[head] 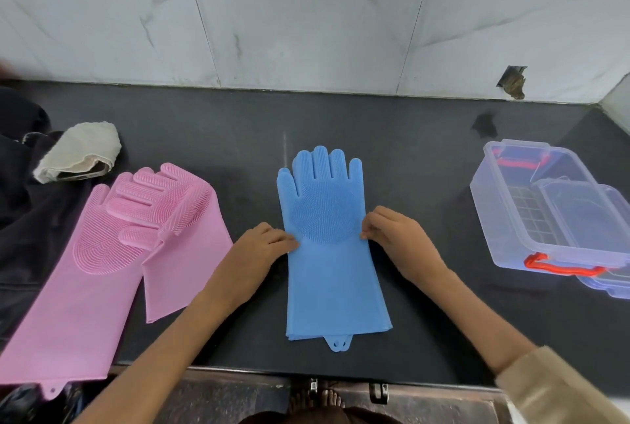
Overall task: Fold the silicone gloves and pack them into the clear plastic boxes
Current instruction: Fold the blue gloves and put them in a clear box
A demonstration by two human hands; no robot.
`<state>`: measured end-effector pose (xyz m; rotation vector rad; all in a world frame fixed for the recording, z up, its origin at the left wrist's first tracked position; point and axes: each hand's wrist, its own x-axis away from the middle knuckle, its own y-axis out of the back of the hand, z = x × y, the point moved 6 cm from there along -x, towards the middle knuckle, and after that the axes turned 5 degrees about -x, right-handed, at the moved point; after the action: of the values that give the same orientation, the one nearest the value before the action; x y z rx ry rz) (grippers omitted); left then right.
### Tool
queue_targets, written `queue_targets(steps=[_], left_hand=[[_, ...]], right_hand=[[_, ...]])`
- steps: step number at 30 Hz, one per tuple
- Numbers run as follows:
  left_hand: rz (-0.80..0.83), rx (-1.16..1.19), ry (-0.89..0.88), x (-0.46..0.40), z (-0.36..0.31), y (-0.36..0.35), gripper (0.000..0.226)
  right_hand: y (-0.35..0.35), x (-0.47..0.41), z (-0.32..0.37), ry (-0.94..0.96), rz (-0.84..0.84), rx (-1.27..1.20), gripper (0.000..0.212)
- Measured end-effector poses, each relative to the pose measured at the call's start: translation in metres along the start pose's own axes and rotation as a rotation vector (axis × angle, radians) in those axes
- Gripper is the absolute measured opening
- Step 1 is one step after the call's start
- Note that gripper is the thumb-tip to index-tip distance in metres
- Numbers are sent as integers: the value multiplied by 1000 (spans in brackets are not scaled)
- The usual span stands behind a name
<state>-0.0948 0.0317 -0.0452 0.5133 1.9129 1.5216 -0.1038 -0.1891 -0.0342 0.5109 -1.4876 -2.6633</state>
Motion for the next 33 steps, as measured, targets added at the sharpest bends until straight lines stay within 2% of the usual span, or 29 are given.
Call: queue_targets(steps=[1,3,6,10,13,17,20,23,25,26,28,31,33], left_hand=[[18,-18,-31,2,1,1,53],[22,-27,-80,5,0,6,55],[-7,-166,-284,1,-17,17,62],[44,-218,-437,-2,-26,27,77],[127,-277,-519,-5,-25,25,79],[190,-366,-616,-11,-23,14,63],[185,-375,-603,-14,-21,7,49],[119,-366,-559,-16,-19,5,33],[66,-270,-455,-20,-16,7,25],[44,-178,-369,-23,-13,10,20],[6,0,-172,-29,-5,14,13],[-62,181,119,-38,8,10,20],[-115,213,282,-44,16,4,30]], right_hand=[[1,0,2,92,49,43,2],[3,-1,13,289,114,140,18],[0,5,26,561,189,312,40],[3,15,22,632,289,327,64],[8,20,17,641,347,372,81],[7,15,18,645,435,355,72],[4,10,23,688,409,378,58],[1,7,17,669,287,365,47],[1,6,16,663,163,353,20],[3,4,18,627,118,340,14],[2,0,13,498,112,286,31],[4,-8,4,214,71,104,27],[3,-15,-2,30,11,56,26]])
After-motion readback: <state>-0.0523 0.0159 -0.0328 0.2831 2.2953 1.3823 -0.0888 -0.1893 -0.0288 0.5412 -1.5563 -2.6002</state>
